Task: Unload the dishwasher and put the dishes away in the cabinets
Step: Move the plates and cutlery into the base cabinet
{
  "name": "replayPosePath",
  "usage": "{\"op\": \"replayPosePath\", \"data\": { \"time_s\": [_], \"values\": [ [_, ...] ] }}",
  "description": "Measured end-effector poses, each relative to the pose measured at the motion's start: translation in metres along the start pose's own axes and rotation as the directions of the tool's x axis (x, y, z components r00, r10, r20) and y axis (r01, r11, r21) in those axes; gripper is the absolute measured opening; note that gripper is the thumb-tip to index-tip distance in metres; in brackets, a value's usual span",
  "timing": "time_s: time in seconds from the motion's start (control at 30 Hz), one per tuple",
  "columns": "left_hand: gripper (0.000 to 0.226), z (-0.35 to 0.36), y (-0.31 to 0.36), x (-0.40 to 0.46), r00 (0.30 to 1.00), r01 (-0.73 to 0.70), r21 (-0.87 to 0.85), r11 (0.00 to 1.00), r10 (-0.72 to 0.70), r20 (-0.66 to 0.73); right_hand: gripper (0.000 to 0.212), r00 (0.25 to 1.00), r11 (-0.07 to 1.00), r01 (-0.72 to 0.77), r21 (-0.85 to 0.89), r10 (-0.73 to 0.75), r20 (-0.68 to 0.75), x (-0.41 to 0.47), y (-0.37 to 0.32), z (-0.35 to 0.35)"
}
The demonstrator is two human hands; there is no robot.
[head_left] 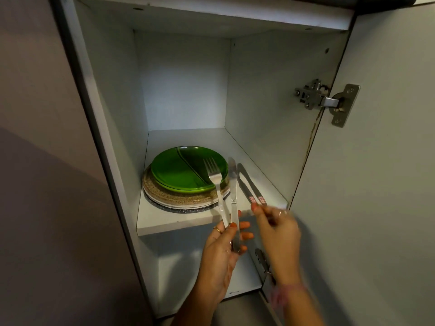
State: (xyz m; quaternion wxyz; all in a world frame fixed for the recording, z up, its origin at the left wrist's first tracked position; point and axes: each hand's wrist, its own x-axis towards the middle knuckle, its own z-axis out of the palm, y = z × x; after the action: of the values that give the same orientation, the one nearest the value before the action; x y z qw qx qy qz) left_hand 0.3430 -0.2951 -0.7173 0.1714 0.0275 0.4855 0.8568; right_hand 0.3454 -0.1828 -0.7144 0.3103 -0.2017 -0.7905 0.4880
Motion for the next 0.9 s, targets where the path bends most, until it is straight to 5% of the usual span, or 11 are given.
{"op": "replayPosePath", "data": {
  "time_s": [0.17,0.43,0.53,0.7,0.9],
  "values": [
    [0.024,0.001,-0.005,-0.002,0.999,-0.038,0.129,0.991,0.038,0.003,0.018,0.954,0.904,-0.295,0.311,0.26,0.15,-0.059,0.003,-0.002],
    [0.026,0.008,-0.012,0.001,0.995,-0.074,0.194,0.978,0.059,0.083,0.013,0.901,0.777,-0.433,0.458,0.393,0.184,-0.056,-0.003,-0.012],
    [0.025,0.01,-0.015,0.003,0.994,-0.083,0.161,0.983,0.071,0.081,0.009,0.929,0.806,-0.37,0.462,0.33,0.168,-0.041,-0.012,-0.021],
    [0.021,0.009,-0.015,0.008,0.999,-0.031,0.095,0.995,0.027,0.039,0.012,0.979,0.961,-0.193,0.199,0.201,-0.022,0.017,-0.015,-0.02],
    [0.023,0.003,-0.013,0.006,0.999,0.03,0.062,0.998,-0.031,0.023,0.017,0.979,0.981,-0.173,-0.087,0.162,-0.123,0.058,-0.009,-0.004]
  ]
}}
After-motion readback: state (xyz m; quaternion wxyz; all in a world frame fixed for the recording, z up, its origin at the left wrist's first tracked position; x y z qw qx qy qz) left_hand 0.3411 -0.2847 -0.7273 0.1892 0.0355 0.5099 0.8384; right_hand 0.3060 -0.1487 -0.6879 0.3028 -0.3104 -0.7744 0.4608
